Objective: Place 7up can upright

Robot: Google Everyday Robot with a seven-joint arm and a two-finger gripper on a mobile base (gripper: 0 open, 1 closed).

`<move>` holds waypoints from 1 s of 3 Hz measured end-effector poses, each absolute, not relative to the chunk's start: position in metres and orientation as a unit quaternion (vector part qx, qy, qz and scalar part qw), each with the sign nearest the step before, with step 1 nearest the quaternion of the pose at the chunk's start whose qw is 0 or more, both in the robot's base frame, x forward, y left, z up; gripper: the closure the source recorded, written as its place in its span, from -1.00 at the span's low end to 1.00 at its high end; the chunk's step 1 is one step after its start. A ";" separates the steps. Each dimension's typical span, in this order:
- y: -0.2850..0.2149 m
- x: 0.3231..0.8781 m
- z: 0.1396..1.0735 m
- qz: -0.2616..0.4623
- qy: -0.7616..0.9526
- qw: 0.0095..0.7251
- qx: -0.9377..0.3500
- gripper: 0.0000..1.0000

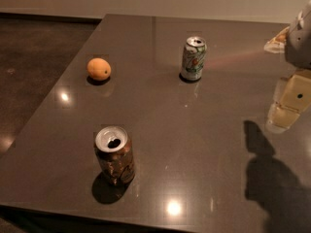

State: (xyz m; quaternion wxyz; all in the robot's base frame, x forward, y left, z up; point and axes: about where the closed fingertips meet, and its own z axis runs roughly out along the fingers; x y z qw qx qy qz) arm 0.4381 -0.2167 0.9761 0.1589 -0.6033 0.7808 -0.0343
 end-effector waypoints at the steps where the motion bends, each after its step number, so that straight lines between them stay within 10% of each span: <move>1: -0.217 0.438 0.976 -0.034 0.781 0.159 -0.603 -1.00; 3: -0.193 0.426 0.969 -0.009 0.785 0.209 -0.583 -1.00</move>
Offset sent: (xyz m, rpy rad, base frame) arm -0.0249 0.0240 -0.0145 0.1434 -0.0154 0.0288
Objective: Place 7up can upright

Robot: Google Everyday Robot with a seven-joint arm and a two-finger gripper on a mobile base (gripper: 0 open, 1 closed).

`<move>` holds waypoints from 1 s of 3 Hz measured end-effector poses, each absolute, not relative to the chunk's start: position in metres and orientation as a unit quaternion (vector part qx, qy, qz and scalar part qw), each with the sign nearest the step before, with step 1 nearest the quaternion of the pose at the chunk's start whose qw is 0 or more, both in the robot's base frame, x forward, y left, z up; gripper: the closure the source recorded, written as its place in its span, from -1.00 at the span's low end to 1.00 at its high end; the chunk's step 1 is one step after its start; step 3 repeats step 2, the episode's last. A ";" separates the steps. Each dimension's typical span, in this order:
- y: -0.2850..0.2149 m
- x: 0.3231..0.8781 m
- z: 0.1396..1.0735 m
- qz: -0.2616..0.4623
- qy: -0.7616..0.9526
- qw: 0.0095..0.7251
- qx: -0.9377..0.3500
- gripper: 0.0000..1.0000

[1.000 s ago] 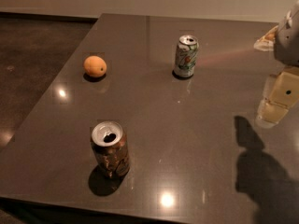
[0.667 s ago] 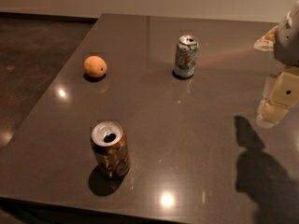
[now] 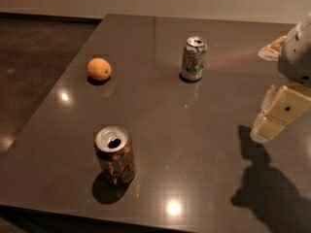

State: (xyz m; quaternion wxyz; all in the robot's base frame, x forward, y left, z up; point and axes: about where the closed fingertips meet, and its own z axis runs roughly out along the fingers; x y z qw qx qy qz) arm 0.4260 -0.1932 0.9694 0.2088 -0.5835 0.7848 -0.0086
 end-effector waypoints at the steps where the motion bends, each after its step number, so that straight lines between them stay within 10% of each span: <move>1: -0.181 0.428 0.966 0.018 0.789 0.251 -0.560 -1.00; 3: -0.175 0.429 0.968 0.025 0.788 0.264 -0.555 -1.00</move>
Offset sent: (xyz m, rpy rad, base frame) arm 0.0016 0.0121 -0.0037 0.0950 -0.0324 -0.0288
